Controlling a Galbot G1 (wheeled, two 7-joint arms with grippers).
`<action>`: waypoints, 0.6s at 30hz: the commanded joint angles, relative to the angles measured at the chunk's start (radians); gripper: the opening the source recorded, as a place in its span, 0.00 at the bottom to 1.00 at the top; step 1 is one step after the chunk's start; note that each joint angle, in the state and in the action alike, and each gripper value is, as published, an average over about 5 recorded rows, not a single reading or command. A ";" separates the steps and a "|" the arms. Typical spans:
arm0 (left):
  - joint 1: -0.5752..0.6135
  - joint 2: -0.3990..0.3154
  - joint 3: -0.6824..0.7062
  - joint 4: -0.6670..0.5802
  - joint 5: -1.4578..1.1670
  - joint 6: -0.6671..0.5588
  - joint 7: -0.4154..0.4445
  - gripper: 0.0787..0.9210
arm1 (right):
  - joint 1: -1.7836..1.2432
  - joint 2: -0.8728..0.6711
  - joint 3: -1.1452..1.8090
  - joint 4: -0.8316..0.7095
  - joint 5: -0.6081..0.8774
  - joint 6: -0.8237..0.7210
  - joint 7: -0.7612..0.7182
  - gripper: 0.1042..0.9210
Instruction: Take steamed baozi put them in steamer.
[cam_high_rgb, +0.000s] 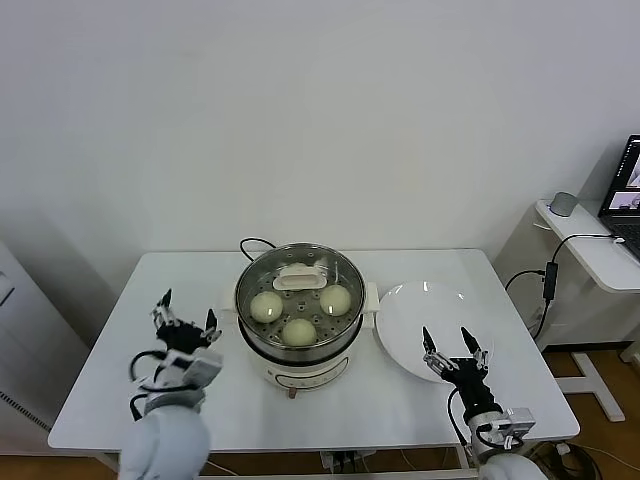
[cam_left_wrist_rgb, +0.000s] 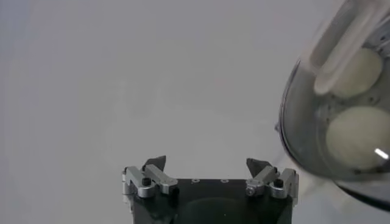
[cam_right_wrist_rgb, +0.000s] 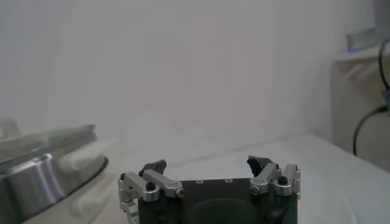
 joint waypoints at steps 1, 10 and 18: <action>0.318 -0.038 -0.228 -0.040 -0.632 -0.636 0.006 0.88 | -0.105 0.017 -0.039 0.104 -0.049 0.015 0.026 0.88; 0.390 -0.090 -0.186 0.009 -0.657 -0.655 -0.060 0.88 | -0.197 0.032 -0.066 0.118 -0.056 0.027 0.024 0.88; 0.427 -0.090 -0.161 0.038 -0.606 -0.655 -0.114 0.88 | -0.227 0.032 -0.066 0.115 -0.064 0.035 0.013 0.88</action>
